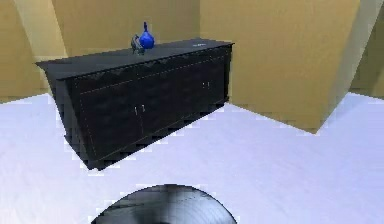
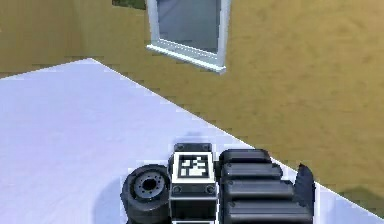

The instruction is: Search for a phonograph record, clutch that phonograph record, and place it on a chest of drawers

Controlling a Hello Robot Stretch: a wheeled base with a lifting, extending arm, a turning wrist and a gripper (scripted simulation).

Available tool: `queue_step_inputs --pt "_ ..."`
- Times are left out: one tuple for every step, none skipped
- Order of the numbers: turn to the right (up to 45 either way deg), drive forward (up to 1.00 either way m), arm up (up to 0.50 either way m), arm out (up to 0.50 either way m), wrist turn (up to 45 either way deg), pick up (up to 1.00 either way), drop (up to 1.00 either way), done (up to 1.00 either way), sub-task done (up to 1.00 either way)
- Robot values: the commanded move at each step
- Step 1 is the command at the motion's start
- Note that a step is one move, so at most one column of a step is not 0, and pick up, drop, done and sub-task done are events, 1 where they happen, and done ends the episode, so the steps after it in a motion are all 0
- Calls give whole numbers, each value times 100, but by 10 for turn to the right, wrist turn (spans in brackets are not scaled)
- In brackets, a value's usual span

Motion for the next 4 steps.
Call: queue_step_inputs --pt "0 25 0 0 0 0 0 0 0" --pt "60 0 0 0 0 0 0 0 0" --pt "0 100 0 0 0 0 0 0 0" --pt "30 0 0 0 0 0 0 0 0"
